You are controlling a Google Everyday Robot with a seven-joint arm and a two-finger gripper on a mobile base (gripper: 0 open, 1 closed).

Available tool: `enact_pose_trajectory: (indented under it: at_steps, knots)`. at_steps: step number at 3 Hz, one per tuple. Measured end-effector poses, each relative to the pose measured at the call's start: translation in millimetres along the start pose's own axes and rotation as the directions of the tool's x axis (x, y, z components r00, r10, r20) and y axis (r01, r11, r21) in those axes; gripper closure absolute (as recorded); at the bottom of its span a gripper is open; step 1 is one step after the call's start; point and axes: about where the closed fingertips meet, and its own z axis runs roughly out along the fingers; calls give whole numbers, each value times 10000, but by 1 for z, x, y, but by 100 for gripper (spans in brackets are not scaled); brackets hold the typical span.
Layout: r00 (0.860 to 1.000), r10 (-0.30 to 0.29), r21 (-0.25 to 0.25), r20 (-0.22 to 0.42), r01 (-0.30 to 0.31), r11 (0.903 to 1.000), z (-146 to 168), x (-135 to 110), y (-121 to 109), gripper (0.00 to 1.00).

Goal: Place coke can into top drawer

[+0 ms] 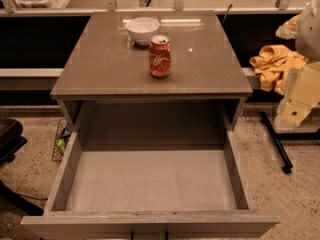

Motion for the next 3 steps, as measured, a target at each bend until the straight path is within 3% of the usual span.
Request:
enact_pose_trajectory:
  at_steps: [1,2,3]
  knots:
    - [10000,0,0,0,0,10000,0,0,0,0]
    - [9840,481,309,1716,-541,9981,9,-22,-44,0]
    - [9087,1120,597,4020,-1481,9872,27,-43,-101,0]
